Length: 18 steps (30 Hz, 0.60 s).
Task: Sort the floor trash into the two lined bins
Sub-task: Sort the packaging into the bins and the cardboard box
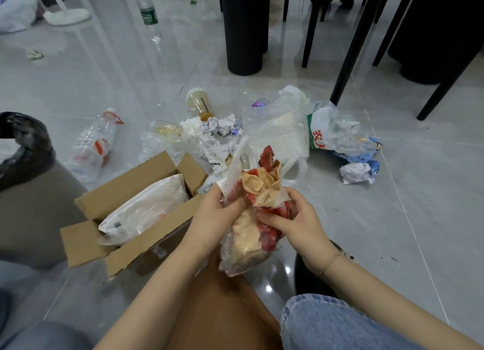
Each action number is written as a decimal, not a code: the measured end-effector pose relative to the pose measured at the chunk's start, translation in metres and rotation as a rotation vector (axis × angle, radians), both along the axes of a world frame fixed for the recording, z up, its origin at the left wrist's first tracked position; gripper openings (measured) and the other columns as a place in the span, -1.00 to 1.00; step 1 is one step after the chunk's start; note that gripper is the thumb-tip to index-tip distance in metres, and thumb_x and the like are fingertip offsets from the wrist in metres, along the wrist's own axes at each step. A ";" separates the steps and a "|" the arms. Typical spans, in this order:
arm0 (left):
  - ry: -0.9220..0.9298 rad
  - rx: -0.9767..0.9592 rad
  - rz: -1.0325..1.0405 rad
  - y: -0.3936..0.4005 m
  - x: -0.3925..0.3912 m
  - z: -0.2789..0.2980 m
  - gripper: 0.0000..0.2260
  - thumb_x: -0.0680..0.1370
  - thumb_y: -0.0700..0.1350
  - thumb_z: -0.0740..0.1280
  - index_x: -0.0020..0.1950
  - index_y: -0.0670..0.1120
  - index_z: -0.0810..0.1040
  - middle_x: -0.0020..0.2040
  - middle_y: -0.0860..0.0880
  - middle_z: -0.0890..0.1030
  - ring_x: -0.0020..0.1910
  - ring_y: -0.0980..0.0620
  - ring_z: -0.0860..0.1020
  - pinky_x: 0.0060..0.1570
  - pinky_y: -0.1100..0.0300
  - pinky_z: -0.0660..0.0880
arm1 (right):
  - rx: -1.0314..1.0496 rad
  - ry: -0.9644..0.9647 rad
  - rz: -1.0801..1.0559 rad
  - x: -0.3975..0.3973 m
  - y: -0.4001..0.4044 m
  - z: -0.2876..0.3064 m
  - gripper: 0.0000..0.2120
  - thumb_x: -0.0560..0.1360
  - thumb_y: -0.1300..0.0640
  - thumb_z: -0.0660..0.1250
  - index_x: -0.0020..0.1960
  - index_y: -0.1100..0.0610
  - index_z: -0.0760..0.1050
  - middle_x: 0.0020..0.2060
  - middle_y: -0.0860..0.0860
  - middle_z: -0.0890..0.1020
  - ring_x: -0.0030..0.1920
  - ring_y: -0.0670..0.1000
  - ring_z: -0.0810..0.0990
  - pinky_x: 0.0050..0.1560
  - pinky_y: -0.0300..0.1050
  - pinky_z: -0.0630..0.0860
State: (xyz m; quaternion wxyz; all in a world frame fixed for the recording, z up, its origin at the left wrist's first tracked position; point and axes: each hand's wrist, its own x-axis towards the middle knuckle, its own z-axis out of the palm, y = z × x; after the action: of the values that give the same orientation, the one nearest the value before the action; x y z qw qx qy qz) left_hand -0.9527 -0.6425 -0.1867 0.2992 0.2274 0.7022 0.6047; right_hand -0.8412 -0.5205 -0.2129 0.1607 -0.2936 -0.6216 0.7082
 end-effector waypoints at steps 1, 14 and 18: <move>-0.020 -0.013 0.004 -0.002 0.001 0.000 -0.74 0.50 -0.15 0.42 0.17 0.05 0.56 0.00 0.11 0.70 0.00 0.13 0.66 -0.10 0.27 0.58 | -0.001 0.001 -0.019 0.000 0.001 0.001 -0.57 0.31 0.26 0.54 0.12 0.02 0.51 -0.02 -0.04 0.68 0.01 -0.08 0.66 0.05 -0.12 0.59; -0.429 0.164 0.160 -0.049 0.004 0.044 -0.62 0.46 -0.19 0.44 0.22 -0.10 0.41 0.01 -0.14 0.68 -0.06 -0.07 0.67 -0.08 0.03 0.61 | 0.008 -0.010 0.231 -0.033 -0.011 0.074 -0.66 0.37 0.34 0.46 0.12 0.14 0.57 0.05 0.15 0.66 0.06 0.17 0.64 0.08 0.15 0.56; -0.405 0.203 0.294 -0.082 -0.013 0.055 -0.71 0.48 -0.30 0.38 0.14 -0.12 0.43 -0.18 -0.08 0.69 -0.15 -0.07 0.66 -0.05 -0.03 0.57 | 0.059 -0.052 0.371 -0.064 -0.037 0.098 -0.68 0.42 0.29 0.43 0.16 0.12 0.56 0.05 0.10 0.66 0.06 0.13 0.65 0.09 0.13 0.59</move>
State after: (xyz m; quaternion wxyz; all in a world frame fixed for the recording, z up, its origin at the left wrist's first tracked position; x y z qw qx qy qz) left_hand -0.9653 -0.7246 -0.1320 0.3182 0.0262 0.5894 0.7421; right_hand -0.9052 -0.5576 -0.1152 0.0198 -0.1872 -0.6897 0.6992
